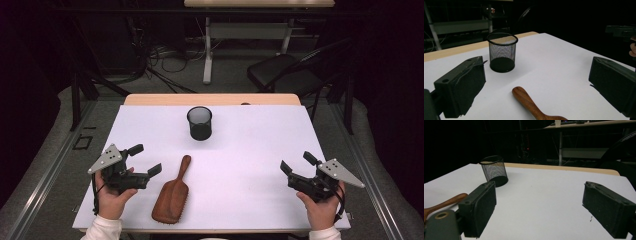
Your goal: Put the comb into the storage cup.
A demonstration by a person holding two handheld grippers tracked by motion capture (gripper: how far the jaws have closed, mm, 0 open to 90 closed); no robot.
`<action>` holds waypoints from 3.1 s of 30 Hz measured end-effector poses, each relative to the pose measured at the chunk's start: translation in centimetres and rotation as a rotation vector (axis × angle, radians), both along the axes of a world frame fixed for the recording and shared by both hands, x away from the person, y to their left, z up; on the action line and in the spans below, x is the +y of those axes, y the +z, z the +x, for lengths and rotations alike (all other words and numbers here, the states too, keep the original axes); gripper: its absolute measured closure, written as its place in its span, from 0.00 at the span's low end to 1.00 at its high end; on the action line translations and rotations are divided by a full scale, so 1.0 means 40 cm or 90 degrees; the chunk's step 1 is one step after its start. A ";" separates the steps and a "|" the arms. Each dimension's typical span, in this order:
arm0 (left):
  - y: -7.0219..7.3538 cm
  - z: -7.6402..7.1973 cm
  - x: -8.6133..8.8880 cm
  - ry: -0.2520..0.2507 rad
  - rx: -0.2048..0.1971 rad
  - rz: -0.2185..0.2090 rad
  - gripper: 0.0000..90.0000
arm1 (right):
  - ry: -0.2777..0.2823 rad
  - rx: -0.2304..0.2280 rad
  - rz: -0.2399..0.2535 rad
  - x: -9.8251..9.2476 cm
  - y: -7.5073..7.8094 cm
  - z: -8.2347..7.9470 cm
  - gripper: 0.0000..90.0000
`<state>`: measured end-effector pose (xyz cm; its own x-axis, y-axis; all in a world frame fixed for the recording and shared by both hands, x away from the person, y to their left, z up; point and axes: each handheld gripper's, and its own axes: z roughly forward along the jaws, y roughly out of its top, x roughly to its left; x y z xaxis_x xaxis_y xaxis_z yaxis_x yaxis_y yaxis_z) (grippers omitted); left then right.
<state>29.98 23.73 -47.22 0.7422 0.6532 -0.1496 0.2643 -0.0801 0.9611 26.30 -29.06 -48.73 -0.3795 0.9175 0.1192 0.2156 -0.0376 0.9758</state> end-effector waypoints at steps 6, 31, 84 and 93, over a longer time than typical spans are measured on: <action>0.000 0.000 -0.001 0.002 0.019 0.005 0.01 | 0.006 0.002 -0.021 0.013 -0.007 0.001 0.13; 0.038 0.038 -0.046 0.030 0.062 0.079 0.43 | 0.006 0.008 -0.046 0.054 -0.032 0.018 0.15; -0.072 0.191 -0.193 0.017 0.191 0.180 1.00 | 0.001 0.019 -0.029 0.040 -0.044 0.025 0.16; -0.102 0.202 -0.217 0.004 0.220 0.240 1.00 | 0.004 0.024 -0.030 0.040 -0.047 0.028 0.16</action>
<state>38.04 15.04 -51.32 0.6870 0.7133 -0.1389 0.5637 -0.4024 0.7214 27.40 -27.45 -50.59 -0.3809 0.9202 0.0901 0.2531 0.0101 0.9674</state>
